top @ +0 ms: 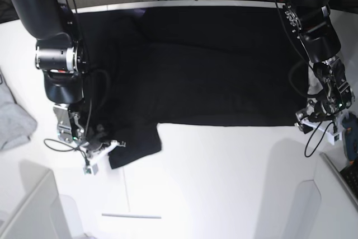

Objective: Fold the T-shirt properly
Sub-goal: 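Reach left gripper to the opposite hem corner and grasp it, then lift the grasped edge with both grippers and fold it over the shirt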

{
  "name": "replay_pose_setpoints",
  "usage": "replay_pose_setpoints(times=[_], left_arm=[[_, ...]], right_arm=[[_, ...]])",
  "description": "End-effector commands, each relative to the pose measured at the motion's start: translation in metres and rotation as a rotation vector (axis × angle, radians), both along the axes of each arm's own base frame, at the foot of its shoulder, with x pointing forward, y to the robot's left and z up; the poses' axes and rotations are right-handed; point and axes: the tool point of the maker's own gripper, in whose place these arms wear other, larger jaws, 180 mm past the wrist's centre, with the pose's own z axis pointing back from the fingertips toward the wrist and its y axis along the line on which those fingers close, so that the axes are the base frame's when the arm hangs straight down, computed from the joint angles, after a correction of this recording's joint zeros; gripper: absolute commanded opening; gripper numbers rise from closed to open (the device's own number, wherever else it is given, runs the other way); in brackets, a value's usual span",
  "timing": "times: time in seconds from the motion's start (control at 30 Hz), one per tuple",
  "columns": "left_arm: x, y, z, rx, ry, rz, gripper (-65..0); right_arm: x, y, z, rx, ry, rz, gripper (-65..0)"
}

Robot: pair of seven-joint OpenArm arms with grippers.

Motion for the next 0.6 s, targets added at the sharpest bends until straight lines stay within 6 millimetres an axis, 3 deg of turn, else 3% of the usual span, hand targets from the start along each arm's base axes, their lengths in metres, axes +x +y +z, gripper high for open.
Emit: replay_pose_setpoints(times=[0.0, 0.13, 0.23, 0.33, 0.43, 0.57], left_arm=[[0.016, 0.002, 0.014, -0.006, -0.048, 0.006, -18.4], [0.013, -0.002, -0.001, -0.047, -0.009, 0.017, -18.4], [0.015, -0.001, 0.000, -0.039, -0.029, 0.020, -18.8], [0.014, -0.013, -0.009, -0.014, 0.005, -0.036, -19.3], [0.010, -0.023, -0.017, 0.005, 0.037, -0.081, -29.8], [0.010, -0.023, -0.017, 0.004, 0.037, -0.079, -51.7]], right_arm=[[0.017, -0.005, 0.021, -0.007, -0.049, -0.003, -65.0], [0.017, -0.005, 0.021, -0.007, -0.047, -0.002, -65.0], [0.017, -0.005, 0.020, -0.007, -0.047, -0.003, -65.0], [0.017, -0.005, 0.020, -0.007, -0.047, -0.003, -65.0], [0.017, -0.006, 0.021, -0.008, -0.049, -0.004, -65.0], [0.018, -0.005, 0.022, -0.007, -0.054, -0.003, -65.0]])
